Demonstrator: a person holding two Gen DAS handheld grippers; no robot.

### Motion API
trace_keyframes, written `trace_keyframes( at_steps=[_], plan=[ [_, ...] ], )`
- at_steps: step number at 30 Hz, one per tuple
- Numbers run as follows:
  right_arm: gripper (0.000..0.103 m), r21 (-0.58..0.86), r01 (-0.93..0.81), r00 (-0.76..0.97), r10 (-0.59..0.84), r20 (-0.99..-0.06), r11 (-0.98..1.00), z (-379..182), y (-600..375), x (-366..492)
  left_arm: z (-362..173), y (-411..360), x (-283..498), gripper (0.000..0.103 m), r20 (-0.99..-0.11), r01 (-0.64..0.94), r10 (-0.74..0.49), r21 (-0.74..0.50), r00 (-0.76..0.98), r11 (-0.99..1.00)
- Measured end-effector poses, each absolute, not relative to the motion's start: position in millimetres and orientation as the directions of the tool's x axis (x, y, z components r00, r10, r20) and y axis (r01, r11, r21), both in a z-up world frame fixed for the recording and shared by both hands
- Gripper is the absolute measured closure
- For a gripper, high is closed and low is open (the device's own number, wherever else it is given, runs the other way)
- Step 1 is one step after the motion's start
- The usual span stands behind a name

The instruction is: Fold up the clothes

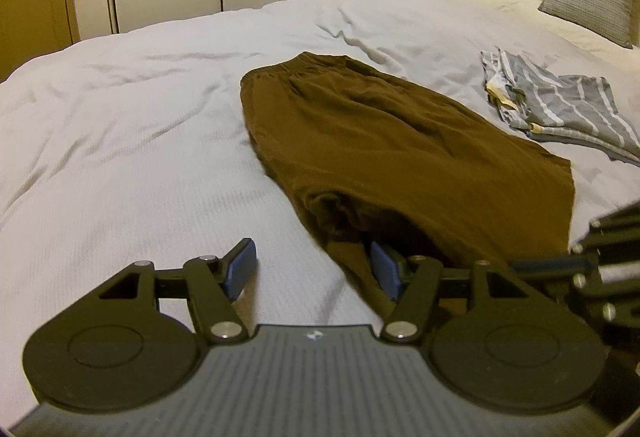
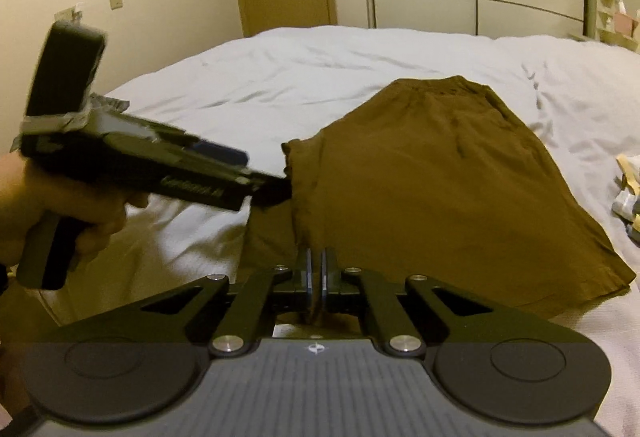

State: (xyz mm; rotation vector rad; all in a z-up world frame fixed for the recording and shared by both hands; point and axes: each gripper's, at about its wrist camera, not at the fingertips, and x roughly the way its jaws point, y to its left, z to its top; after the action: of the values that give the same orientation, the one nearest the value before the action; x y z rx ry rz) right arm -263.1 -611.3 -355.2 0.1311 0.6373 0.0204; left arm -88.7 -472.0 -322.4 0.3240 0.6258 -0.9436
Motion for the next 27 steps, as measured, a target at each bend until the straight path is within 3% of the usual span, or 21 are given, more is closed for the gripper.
trace_keyframes(
  at_steps=[9,22,27],
  plan=[
    [0.101,0.162,0.044,0.816,0.059,-0.575,0.986,-352,-618,-270,-324,-463,-101,0.041,-0.629,0.833,-0.654,-0.02,0.419,0.553],
    [0.101,0.308,0.127,0.88,0.036,-0.473,0.943,-337,-642,-291,-323,-478,-99,0.039,-0.605,0.842,-0.68,-0.028,0.415,0.539],
    [0.101,0.295,0.103,0.877,0.053,-0.478,0.95,-338,-636,-290,-332,-510,-88,0.039,-0.611,0.818,-0.632,0.043,0.476,0.574]
  ],
)
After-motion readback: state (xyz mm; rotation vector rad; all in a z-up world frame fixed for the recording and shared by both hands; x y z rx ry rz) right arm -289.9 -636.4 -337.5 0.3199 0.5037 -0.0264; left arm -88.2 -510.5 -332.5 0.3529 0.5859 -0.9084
